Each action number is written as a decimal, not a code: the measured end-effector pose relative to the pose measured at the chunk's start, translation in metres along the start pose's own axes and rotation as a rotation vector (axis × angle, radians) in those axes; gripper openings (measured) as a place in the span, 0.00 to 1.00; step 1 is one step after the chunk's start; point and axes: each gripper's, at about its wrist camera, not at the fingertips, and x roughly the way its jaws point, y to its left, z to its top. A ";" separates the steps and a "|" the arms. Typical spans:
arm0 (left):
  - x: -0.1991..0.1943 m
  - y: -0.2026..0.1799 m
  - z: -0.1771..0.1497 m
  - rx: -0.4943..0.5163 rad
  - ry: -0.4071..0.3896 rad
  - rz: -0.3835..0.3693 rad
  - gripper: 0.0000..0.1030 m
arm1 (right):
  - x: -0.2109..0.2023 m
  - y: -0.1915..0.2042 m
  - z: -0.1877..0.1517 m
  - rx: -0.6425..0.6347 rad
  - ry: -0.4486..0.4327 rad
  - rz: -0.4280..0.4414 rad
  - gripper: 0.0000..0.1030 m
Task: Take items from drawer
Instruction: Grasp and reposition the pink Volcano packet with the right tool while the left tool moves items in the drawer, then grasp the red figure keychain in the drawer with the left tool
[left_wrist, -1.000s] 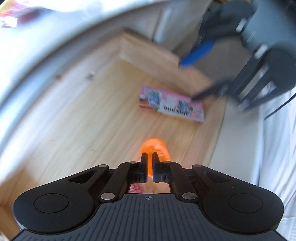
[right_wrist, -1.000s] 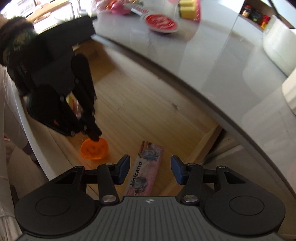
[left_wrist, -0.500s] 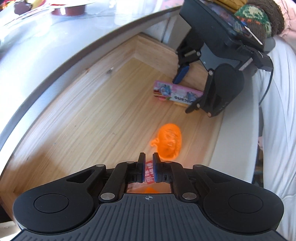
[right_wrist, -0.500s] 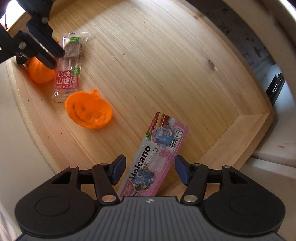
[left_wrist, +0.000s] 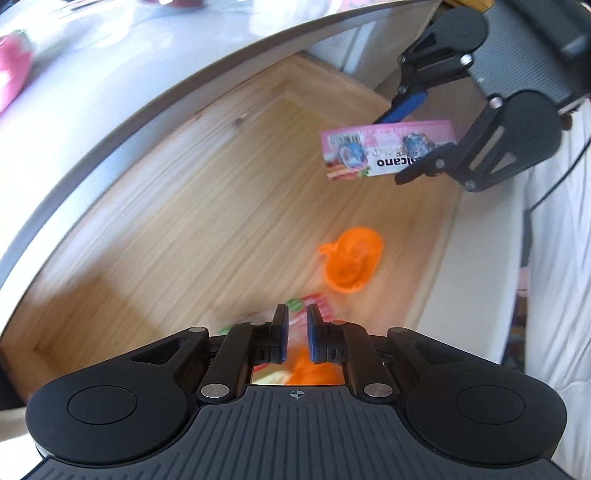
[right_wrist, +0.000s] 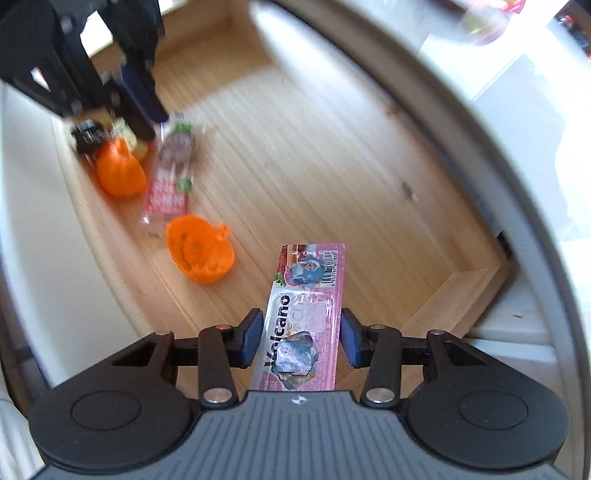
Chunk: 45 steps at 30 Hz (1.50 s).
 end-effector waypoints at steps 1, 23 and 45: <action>0.003 -0.004 0.005 0.007 0.004 -0.005 0.11 | -0.010 -0.002 -0.006 0.018 -0.026 0.001 0.42; -0.017 0.013 -0.025 -0.172 0.180 0.057 0.14 | -0.050 -0.014 -0.056 0.271 -0.291 -0.060 0.42; 0.005 0.043 -0.037 -0.275 0.206 0.041 0.46 | -0.033 -0.013 -0.044 0.309 -0.233 -0.023 0.39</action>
